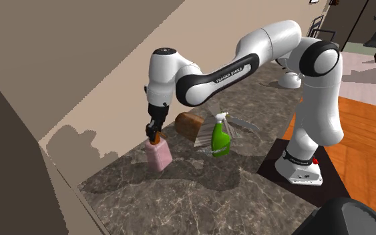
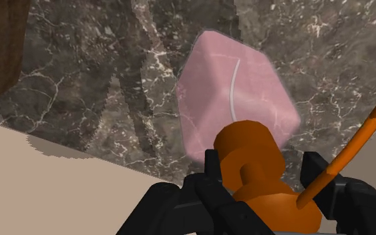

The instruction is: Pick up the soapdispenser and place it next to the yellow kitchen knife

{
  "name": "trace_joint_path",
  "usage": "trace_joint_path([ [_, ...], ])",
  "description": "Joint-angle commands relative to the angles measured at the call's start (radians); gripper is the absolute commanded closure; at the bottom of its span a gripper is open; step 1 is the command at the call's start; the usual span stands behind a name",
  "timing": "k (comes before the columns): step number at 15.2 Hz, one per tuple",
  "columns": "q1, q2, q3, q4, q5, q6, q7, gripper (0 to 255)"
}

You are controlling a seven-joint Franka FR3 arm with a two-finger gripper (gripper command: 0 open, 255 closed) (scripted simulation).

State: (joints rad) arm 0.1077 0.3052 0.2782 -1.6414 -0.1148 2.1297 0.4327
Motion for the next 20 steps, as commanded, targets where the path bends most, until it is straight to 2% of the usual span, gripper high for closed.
trace_joint_path([
  [1, 0.001, -0.002, 0.001, 0.025, 0.002, -0.027, -0.001, 255],
  [20, 0.013, -0.002, 0.008, 0.281, 0.008, -0.283, -0.012, 255],
])
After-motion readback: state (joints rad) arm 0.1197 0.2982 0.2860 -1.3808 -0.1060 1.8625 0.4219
